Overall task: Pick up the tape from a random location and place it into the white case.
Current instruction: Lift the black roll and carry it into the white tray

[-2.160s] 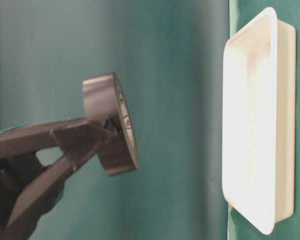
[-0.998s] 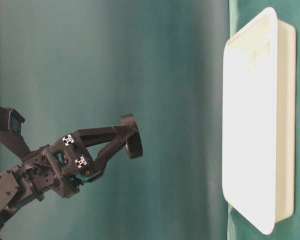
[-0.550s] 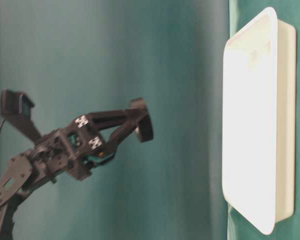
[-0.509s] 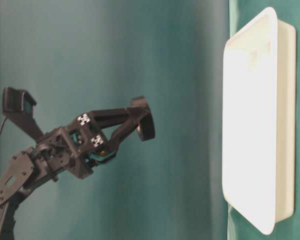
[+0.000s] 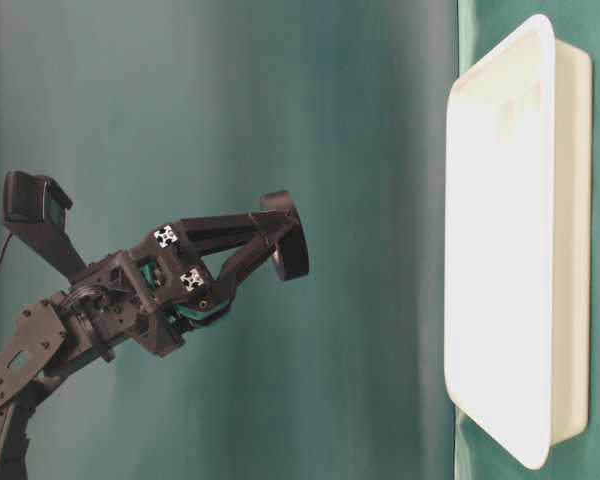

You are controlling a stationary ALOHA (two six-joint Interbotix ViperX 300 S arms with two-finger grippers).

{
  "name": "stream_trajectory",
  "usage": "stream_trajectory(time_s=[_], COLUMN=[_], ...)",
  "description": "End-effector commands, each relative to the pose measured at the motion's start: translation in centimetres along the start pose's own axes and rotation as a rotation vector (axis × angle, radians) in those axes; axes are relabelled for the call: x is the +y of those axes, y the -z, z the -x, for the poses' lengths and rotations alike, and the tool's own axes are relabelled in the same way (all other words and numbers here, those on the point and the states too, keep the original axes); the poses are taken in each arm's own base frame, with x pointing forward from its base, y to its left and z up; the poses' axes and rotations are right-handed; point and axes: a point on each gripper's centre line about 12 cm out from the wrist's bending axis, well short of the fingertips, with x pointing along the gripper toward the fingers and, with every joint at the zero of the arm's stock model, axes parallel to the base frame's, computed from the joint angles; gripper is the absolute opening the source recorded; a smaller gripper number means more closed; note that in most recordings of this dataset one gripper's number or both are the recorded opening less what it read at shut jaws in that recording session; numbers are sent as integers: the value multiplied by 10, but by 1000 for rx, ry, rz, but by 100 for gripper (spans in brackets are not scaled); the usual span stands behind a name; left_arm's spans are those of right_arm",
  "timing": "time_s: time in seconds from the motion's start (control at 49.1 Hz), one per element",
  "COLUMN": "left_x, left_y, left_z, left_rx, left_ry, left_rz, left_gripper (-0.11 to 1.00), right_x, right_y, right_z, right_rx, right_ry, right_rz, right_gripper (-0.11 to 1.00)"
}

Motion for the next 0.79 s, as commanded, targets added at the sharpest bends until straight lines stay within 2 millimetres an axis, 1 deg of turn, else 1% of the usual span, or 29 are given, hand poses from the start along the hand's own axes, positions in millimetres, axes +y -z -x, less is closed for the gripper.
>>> stream_trajectory(time_s=[0.0, 0.407, 0.469, 0.611, 0.774], left_x=[0, 0, 0, -2, -5], left_y=[-11, -10, -8, 4, 24], left_z=[15, 15, 12, -6, -41], left_rx=[-48, -42, -37, -8, 25], left_ry=[-1, -1, 0, 5, 9], left_rz=[3, 3, 3, 4, 4], left_gripper=[19, 19, 19, 19, 19], right_x=[0, 0, 0, 0, 0], right_y=[-12, -12, -12, -11, -10], right_z=[-1, -1, -1, -1, -2], right_rx=[-31, -31, -31, -28, -23], right_ry=[-1, -1, -1, -1, -3], right_rz=[-1, -1, 2, 5, 5], right_gripper=[93, 93, 93, 93, 93])
